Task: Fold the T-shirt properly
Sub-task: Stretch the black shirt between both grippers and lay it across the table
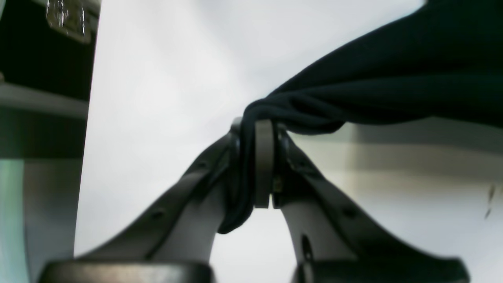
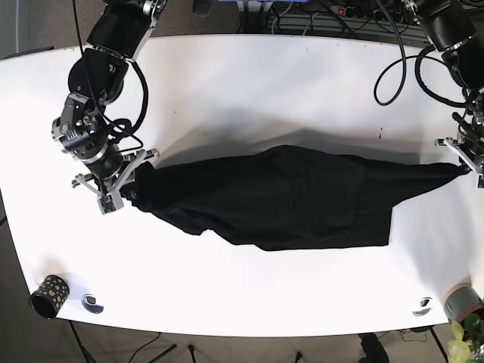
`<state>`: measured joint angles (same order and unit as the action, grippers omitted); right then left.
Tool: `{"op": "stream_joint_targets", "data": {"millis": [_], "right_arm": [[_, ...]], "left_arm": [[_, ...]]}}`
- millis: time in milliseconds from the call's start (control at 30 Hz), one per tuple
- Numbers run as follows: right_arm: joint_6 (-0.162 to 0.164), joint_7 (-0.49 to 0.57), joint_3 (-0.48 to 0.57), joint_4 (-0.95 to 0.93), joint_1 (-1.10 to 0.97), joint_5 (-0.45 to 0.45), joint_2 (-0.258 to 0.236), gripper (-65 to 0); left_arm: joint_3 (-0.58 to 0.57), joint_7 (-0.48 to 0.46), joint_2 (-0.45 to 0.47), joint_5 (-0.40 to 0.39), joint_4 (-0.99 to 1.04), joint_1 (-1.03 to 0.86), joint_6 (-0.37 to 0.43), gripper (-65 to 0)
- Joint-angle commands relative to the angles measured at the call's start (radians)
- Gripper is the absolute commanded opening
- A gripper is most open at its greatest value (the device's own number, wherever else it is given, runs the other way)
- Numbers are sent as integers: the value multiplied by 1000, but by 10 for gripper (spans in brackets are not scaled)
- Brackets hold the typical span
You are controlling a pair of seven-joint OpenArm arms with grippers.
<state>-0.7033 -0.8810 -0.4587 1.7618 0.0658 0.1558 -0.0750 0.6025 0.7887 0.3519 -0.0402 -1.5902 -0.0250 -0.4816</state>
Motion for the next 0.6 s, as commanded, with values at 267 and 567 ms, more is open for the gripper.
{"op": "stream_joint_targets", "data": {"millis": [267, 567], "right_arm": [[5, -13, -55, 19, -163, 310, -39, -650], [5, -14, -48, 20, -292, 563, -62, -650]], "left_arm": [[112, -24, 48, 3, -14, -57, -61, -649], [127, -25, 92, 1, 54, -91, -108, -649]]}}
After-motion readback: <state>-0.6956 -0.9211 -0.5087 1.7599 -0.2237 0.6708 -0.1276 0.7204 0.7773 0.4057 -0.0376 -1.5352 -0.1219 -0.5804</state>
